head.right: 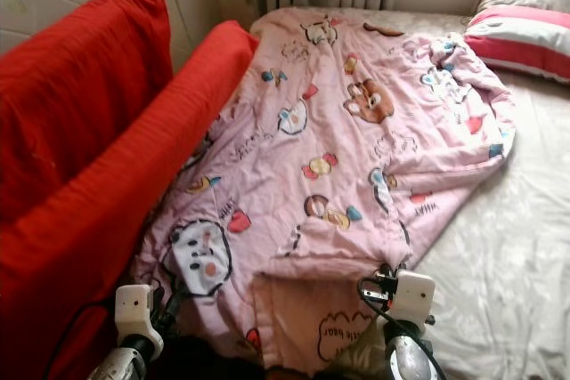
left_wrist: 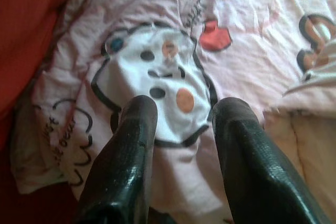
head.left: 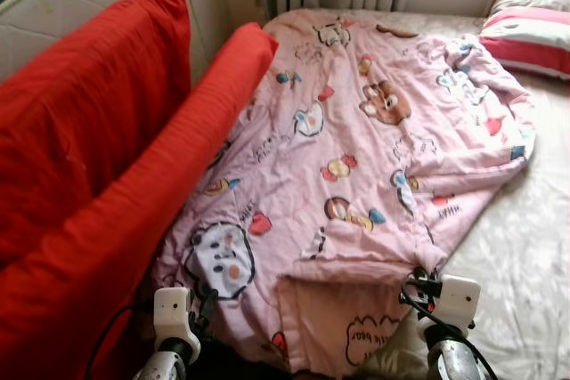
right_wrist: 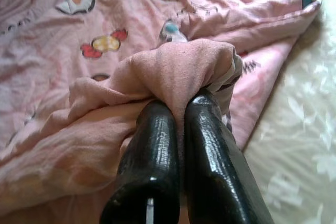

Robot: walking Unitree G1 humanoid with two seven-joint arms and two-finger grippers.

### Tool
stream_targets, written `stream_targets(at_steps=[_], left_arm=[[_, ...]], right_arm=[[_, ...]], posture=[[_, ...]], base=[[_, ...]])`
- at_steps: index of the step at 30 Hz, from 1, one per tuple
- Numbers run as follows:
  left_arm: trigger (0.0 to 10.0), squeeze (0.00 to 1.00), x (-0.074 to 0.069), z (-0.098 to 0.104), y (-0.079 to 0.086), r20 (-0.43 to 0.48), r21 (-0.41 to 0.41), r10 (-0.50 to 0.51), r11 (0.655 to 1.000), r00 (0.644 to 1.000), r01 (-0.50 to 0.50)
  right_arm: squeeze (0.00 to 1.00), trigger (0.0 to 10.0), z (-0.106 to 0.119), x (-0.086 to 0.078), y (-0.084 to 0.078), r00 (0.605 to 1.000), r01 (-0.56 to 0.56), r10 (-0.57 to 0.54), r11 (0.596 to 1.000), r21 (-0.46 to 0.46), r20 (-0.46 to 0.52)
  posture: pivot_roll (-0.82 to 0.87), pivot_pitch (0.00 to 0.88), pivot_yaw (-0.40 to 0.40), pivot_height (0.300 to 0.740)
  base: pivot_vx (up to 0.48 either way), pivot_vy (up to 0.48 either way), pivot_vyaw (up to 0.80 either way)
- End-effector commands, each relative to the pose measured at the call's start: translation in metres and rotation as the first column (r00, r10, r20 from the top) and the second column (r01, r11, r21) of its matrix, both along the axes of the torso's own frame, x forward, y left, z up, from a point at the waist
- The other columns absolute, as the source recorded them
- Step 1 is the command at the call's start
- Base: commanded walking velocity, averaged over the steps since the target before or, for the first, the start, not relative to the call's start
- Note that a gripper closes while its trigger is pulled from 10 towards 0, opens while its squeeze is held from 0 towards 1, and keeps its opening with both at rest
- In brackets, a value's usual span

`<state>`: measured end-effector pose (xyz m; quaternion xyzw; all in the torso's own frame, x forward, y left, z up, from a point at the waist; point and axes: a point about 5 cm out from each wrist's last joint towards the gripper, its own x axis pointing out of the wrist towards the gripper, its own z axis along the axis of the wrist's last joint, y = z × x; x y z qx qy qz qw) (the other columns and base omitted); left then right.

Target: Clean up the room

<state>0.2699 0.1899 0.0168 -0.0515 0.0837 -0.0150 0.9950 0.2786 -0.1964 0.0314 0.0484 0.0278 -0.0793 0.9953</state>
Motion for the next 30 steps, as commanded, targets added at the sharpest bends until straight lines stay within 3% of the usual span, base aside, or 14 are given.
stream_targets(at_steps=[1,30], left_arm=[[10.0,0.0,-0.008,-0.009,0.002,-0.04,-0.004,0.013,1.0,0.999,-0.013],[10.0,0.0,-0.007,-0.007,0.001,-0.021,-0.019,0.009,1.0,1.0,-0.01]], right_arm=[[0.0,10.0,-0.006,-0.005,0.0,1.0,0.006,-0.006,1.0,0.006,-0.027],[0.0,10.0,0.005,-0.001,-0.008,0.998,0.062,-0.062,0.998,-0.017,0.012]], posture=[[-0.05,0.215,0.025,0.74],[-0.05,0.219,0.023,0.74]], base=[[0.0,0.0,0.0],[0.0,0.0,0.0]])
